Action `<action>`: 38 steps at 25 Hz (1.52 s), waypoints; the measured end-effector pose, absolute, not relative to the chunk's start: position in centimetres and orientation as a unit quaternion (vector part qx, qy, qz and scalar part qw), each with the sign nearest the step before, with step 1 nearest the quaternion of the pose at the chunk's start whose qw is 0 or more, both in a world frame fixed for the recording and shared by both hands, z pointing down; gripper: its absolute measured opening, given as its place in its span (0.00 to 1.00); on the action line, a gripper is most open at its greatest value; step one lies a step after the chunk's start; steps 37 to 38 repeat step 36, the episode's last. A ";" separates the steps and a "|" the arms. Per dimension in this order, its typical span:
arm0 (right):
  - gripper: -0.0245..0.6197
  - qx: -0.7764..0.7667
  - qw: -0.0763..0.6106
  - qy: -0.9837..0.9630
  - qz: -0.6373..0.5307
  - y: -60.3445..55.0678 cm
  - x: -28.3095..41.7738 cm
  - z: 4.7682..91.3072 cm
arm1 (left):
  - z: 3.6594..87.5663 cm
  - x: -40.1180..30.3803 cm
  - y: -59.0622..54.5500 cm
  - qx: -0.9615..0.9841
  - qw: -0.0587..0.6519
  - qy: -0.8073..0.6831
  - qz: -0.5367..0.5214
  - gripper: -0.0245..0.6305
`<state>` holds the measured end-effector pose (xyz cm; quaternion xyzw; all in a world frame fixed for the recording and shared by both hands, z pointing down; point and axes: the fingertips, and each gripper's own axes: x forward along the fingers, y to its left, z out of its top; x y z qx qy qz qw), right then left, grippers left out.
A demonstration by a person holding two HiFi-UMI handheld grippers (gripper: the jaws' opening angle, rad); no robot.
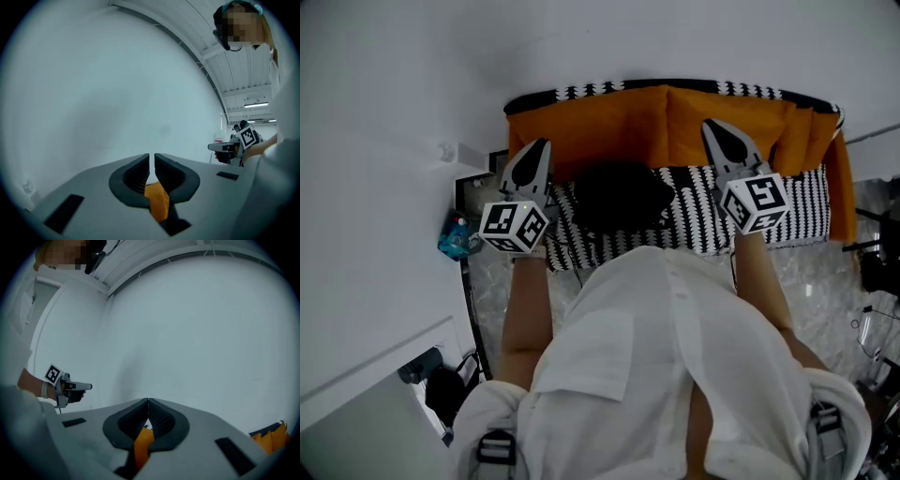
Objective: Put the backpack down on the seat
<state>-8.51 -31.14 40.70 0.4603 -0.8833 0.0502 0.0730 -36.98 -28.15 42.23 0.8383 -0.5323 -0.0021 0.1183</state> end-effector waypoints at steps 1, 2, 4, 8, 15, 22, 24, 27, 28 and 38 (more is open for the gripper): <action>0.07 0.463 0.072 -0.882 0.051 -31.3 -8.3 40.7 | 41.0 -37.3 -28.3 0.837 0.105 -0.537 -0.007 0.11; 0.07 0.466 0.070 -0.881 0.051 -31.3 -8.0 40.6 | 40.0 -37.7 -28.4 0.835 0.095 -0.541 -0.012 0.11; 0.07 0.472 0.063 -0.878 0.054 -31.4 -7.6 40.5 | 38.6 -38.5 -28.2 0.830 0.083 -0.551 -0.024 0.11; 0.06 0.485 0.050 -0.871 0.060 -31.7 -6.6 40.1 | 37.5 -39.2 -27.7 0.826 0.078 -0.558 -0.034 0.11; 0.06 0.516 0.056 -0.853 0.052 -31.8 -4.8 39.5 | 37.6 -39.7 -26.8 0.822 0.089 -0.561 -0.043 0.11; 0.06 0.516 0.056 -0.853 0.049 -31.6 -4.5 39.3 | 37.8 -39.6 -26.2 0.821 0.087 -0.563 -0.037 0.11; 0.06 0.515 0.055 -0.854 0.047 -31.5 -4.4 39.1 | 37.7 -39.6 -26.1 0.820 0.086 -0.564 -0.038 0.11; 0.06 0.513 0.054 -0.856 0.045 -31.5 -4.6 38.9 | 37.5 -39.8 -25.9 0.819 0.084 -0.566 -0.041 0.11; 0.06 0.512 0.054 -0.856 0.044 -31.5 -4.6 38.8 | 37.4 -39.8 -25.8 0.819 0.083 -0.566 -0.042 0.11; 0.06 0.505 0.057 -0.860 0.040 -31.4 -4.9 38.5 | 37.0 -39.8 -25.5 0.817 0.085 -0.568 -0.049 0.11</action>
